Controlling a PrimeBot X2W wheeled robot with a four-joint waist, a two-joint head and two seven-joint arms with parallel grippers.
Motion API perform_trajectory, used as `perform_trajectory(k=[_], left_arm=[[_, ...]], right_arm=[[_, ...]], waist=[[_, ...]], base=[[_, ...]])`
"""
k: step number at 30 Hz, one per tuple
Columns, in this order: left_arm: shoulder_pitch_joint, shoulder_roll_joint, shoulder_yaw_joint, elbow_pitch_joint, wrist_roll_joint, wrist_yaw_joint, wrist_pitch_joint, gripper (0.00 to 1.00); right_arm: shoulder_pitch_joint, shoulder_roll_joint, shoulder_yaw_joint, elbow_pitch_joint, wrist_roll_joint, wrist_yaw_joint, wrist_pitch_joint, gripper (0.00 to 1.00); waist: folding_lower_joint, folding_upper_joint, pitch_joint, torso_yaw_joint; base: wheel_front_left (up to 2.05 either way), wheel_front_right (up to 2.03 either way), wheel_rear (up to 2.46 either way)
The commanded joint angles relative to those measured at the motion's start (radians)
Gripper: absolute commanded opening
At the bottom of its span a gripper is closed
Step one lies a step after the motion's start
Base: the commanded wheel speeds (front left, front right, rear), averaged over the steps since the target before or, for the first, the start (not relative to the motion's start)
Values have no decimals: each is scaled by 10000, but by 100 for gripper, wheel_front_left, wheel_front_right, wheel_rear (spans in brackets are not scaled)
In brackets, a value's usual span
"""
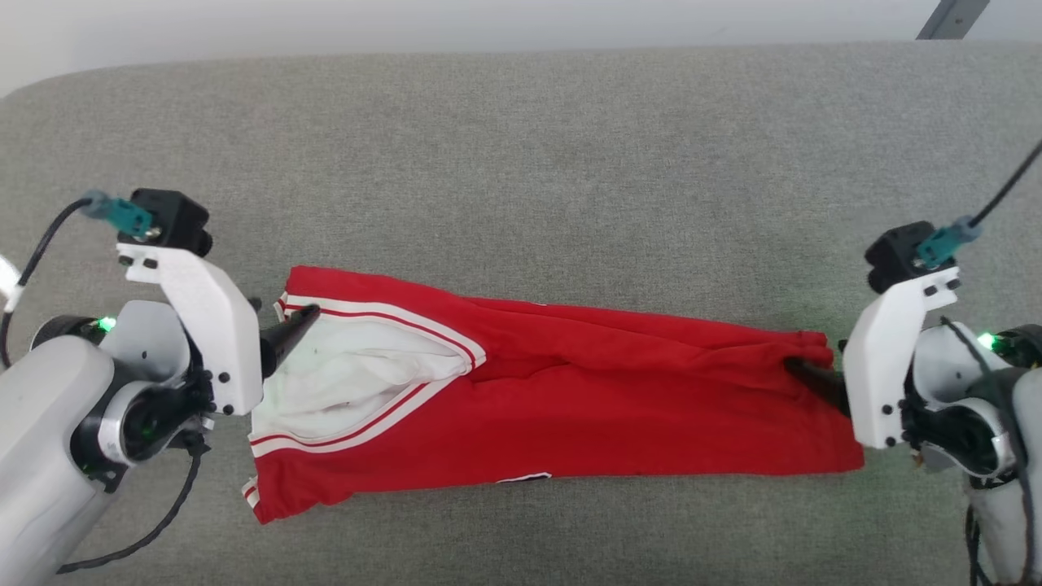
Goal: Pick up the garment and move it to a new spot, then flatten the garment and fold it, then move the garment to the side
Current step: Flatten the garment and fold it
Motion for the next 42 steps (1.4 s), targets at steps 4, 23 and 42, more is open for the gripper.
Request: perform_trajectory(k=[4,23,42], left_arm=[[569,144,442,-167,520,-454,-1933,100],[2957,-426,1583,526,1127,-815,-7599,100],[5905,-3046,5956,1286,3727,-2341,-8091,100]], right_arm=[[269,-71,-511,-22,147,0,201,100],[616,652,-738,1785,474,0,-20,100],[-50,348,531,3196,2519,0,-1224,0]], waist=[[0,0,-83,106],[0,0,-59,789],[0,0,-532,1052]], base=[[0,0,0],[0,0,0],[0,0,0]])
